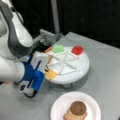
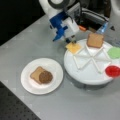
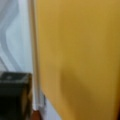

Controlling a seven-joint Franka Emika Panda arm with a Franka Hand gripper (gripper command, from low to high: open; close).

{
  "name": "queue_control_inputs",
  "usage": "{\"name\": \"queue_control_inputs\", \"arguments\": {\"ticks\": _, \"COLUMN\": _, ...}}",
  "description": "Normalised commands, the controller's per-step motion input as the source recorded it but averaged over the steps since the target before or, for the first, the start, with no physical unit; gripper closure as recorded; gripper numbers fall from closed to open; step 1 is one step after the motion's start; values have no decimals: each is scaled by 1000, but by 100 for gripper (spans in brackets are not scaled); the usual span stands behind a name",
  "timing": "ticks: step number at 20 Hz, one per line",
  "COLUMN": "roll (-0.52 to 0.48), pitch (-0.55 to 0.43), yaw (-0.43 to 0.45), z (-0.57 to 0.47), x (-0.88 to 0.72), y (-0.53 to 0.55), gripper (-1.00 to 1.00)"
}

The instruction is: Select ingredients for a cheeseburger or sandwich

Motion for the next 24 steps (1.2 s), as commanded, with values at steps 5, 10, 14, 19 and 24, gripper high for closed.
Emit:
{"name": "queue_control_inputs", "arguments": {"ticks": 5, "roll": 117, "pitch": -114, "yaw": -47, "z": -60, "x": 11, "y": 102, "gripper": 100}}
{"name": "queue_control_inputs", "arguments": {"ticks": 10, "roll": 90, "pitch": -79, "yaw": -47, "z": -81, "x": 11, "y": 72, "gripper": 100}}
{"name": "queue_control_inputs", "arguments": {"ticks": 14, "roll": 79, "pitch": -42, "yaw": -44, "z": -26, "x": 40, "y": 49, "gripper": 100}}
{"name": "queue_control_inputs", "arguments": {"ticks": 19, "roll": 68, "pitch": 9, "yaw": -59, "z": 47, "x": 81, "y": 19, "gripper": 100}}
{"name": "queue_control_inputs", "arguments": {"ticks": 24, "roll": 70, "pitch": 63, "yaw": -89, "z": 148, "x": 118, "y": 31, "gripper": 100}}
